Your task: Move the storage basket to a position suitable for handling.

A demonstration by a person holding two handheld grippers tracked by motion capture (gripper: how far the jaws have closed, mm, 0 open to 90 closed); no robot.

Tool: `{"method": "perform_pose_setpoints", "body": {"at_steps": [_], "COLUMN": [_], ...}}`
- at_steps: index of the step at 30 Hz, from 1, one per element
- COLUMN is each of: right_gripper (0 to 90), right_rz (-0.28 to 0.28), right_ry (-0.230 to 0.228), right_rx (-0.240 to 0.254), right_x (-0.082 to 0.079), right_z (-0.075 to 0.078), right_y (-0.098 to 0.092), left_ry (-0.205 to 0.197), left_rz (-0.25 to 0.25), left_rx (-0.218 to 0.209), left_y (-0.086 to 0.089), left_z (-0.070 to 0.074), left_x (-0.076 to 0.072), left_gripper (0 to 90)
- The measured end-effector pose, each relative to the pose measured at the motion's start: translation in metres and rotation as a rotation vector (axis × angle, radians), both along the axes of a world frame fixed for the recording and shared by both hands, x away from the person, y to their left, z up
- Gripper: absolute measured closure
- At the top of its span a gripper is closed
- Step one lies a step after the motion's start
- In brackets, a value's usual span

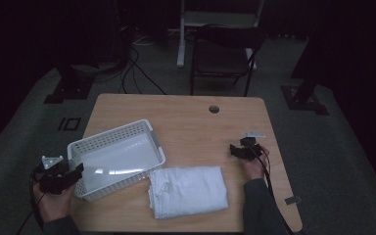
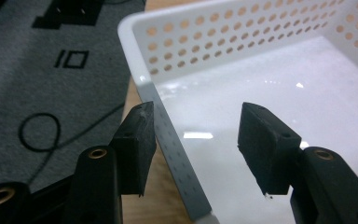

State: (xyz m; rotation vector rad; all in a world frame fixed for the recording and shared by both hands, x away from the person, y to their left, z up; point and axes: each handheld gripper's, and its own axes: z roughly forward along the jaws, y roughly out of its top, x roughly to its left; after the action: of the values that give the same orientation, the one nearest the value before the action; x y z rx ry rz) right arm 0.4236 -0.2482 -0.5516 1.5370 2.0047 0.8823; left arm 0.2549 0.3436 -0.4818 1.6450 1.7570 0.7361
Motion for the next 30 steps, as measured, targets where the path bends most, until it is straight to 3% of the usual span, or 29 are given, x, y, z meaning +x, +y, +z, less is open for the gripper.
{"method": "perform_pose_setpoints", "body": {"at_steps": [7, 11, 15, 17, 18, 21, 25, 30], "right_gripper": [34.8, 34.8, 34.9, 37.1, 38.4, 43.4, 46.6, 47.1], "right_rz": [0.058, 0.098, 0.129, 0.16, 0.167, 0.2, 0.224, 0.247], "right_ry": [-0.049, -0.073, -0.091, -0.1, -0.096, -0.096, -0.108, -0.128], "right_rx": [0.012, 0.028, 0.024, 0.021, 0.025, 0.021, 0.013, 0.059], "right_x": [-0.008, -0.015, -0.019, -0.022, -0.023, -0.024, -0.025, -0.02], "right_z": [0.02, 0.033, 0.041, 0.046, 0.047, 0.048, 0.051, 0.064], "right_y": [0.013, 0.022, 0.029, 0.038, 0.04, 0.047, 0.052, 0.06], "left_ry": [0.009, -0.002, -0.009, -0.025, -0.037, -0.039, -0.029, -0.008], "left_rz": [-0.002, -0.034, -0.071, -0.101, -0.127, -0.166, -0.193, -0.219], "left_rx": [0.0, -0.027, -0.021, -0.054, -0.096, -0.126, -0.091, -0.034], "left_y": [-0.003, -0.01, -0.02, -0.024, -0.026, -0.032, -0.042, -0.06], "left_z": [0.0, -0.001, -0.001, -0.002, -0.003, -0.004, -0.003, 0.0], "left_x": [0.0, 0.004, 0.011, 0.015, 0.019, 0.029, 0.041, 0.064], "left_gripper": [44.4, 44.4, 44.5, 44.5, 44.6, 45.9, 46.0, 46.1]}}
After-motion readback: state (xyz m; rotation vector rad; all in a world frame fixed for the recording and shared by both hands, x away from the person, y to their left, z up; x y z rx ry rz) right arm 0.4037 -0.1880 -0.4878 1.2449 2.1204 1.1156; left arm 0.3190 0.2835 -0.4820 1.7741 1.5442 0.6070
